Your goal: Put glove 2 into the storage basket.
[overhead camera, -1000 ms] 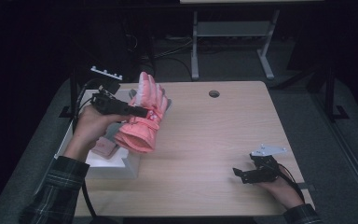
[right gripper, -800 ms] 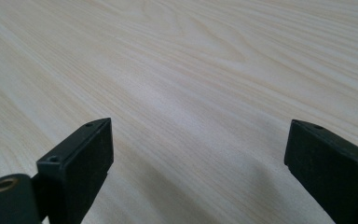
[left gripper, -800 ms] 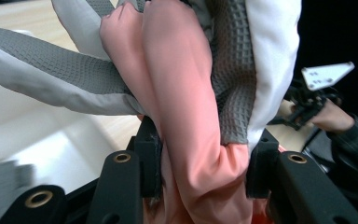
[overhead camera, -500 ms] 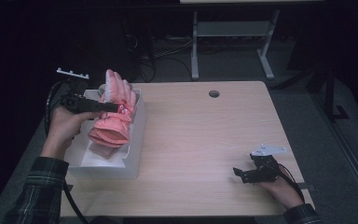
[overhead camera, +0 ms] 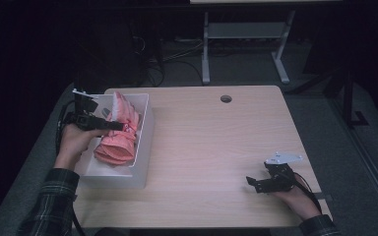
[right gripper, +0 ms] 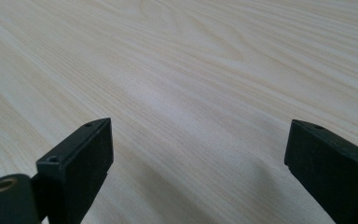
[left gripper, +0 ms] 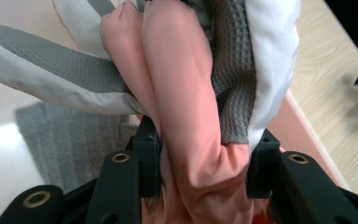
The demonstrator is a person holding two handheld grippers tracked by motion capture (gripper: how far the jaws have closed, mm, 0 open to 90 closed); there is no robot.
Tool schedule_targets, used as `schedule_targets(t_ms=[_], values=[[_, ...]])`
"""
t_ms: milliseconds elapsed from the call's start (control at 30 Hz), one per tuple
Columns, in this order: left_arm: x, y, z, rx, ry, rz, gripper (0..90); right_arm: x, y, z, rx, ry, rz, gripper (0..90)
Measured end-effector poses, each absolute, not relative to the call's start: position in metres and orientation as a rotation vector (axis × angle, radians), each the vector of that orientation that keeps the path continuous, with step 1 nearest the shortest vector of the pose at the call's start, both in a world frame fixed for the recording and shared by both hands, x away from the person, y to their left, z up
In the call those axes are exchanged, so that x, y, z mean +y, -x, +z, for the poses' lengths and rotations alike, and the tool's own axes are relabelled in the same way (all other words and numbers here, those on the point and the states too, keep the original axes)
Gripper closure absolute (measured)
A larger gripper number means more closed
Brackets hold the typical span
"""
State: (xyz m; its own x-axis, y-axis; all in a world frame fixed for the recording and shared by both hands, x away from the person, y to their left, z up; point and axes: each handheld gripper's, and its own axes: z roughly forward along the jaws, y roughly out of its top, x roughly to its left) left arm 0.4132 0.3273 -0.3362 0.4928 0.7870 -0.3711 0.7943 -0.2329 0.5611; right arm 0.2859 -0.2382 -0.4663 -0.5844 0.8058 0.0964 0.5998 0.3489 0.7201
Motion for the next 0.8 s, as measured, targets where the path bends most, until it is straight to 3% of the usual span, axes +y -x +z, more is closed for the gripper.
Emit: schedule_targets(t_ms=[400, 567, 633, 800], values=[[0.309, -0.426, -0.400, 1.319, -2.101, -0.127, 54.6, -0.239, -0.287, -0.466, 2.337, -1.257, 1.069, 7.6], [0.312, -0.426, -0.407, 1.315, -2.060, -0.148, 53.0, -0.239, -0.287, -0.467, 2.336, -1.259, 1.076, 7.6], [0.313, -0.426, -0.410, 1.325, -2.043, -0.146, 49.1, -0.239, -0.288, -0.467, 2.339, -1.261, 1.076, 7.6], [0.317, -0.426, -0.410, 1.334, -2.003, -0.140, 26.4, -0.239, -0.288, -0.467, 2.343, -1.258, 1.089, 7.6]])
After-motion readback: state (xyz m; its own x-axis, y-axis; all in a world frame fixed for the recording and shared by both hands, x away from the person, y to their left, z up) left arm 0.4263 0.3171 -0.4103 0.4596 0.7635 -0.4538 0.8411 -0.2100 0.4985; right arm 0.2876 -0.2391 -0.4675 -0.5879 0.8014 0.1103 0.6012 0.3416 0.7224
